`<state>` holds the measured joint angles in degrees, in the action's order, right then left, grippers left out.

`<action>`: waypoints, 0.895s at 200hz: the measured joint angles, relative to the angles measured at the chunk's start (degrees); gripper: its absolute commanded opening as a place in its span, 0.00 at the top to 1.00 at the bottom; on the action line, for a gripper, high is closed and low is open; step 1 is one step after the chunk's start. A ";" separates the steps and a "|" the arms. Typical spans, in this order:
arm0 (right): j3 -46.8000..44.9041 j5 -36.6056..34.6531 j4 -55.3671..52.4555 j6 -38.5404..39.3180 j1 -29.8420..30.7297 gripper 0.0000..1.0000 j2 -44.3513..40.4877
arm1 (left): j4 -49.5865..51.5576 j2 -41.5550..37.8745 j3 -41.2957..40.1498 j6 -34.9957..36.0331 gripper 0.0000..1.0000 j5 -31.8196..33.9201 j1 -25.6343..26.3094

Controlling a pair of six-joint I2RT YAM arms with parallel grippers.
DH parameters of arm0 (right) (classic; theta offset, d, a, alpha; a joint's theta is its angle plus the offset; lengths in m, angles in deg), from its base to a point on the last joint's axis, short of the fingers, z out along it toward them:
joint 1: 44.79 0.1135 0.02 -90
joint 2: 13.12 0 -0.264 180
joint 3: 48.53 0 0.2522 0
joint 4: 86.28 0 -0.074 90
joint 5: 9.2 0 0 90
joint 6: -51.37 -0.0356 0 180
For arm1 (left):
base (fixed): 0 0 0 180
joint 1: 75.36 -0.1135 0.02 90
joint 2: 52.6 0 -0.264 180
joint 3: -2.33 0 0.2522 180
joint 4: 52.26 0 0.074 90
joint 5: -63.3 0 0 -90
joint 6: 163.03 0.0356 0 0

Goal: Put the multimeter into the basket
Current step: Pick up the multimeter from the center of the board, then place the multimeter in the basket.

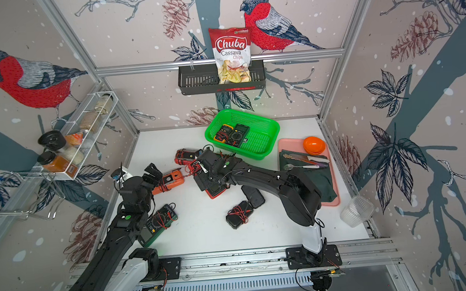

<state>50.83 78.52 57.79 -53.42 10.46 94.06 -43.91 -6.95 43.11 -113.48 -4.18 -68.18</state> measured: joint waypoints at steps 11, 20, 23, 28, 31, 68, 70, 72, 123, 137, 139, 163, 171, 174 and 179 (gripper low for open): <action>-1.49 0.20 1.46 -1.64 -1.66 1.00 -2.19 | -0.04 0.11 0.00 0.00 0.02 -0.02 0.00; -2.71 -0.07 2.78 -2.86 -3.34 1.00 -4.09 | -0.07 0.22 0.00 0.02 0.02 -0.28 0.00; -3.06 -0.31 3.15 -3.41 -3.82 1.00 -4.66 | -0.13 0.26 0.00 0.04 0.02 -0.37 0.00; -3.50 -0.79 3.63 -4.02 -4.68 1.00 -5.53 | -0.22 0.39 -0.02 0.07 0.02 -0.48 0.00; -3.67 -0.98 3.72 -4.50 -5.05 1.00 -5.88 | -0.35 0.50 -0.02 0.13 0.02 -0.50 0.00; -5.07 -5.27 7.39 -10.08 -13.42 1.00 -9.42 | -1.27 2.14 -0.02 0.46 0.02 -2.01 0.00; -5.07 -5.66 7.54 -10.64 -14.05 1.00 -9.49 | -1.36 2.23 -0.02 0.46 0.02 -2.14 0.00; -5.07 -5.90 7.63 -10.95 -14.49 1.00 -9.53 | -1.42 2.29 -0.02 0.46 0.02 -2.27 0.00; -3.32 -11.96 10.21 -17.86 -23.34 1.00 -7.08 | -3.34 4.70 -0.02 1.57 0.02 -5.97 -0.02; -1.29 -13.68 10.64 -19.12 -24.50 1.00 -4.96 | -3.37 5.35 -0.02 1.90 0.02 -6.51 -0.02; -1.01 -13.86 10.75 -19.39 -24.61 1.00 -4.68 | -3.37 5.46 -0.02 1.92 0.02 -6.69 -0.02; 4.44 -17.86 11.19 -21.18 -25.53 1.00 0.17 | -3.48 6.62 0.00 2.40 0.02 -8.46 -0.02; 6.60 -19.23 11.17 -21.40 -25.62 1.00 2.05 | -3.56 6.97 0.04 2.78 0.02 -9.01 -0.02; 7.52 -19.65 11.15 -21.38 -25.64 1.00 2.89 | -3.56 7.13 0.07 2.97 0.02 -9.01 -0.02; 8.90 -20.41 10.95 -21.49 -25.70 1.00 4.11 | -3.56 7.34 0.11 2.95 0.02 -9.33 -0.02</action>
<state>59.73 58.10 68.74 -74.90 -15.25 98.17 -47.48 0.39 43.22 -110.53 -13.51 -68.20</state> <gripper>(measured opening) 0.931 0.978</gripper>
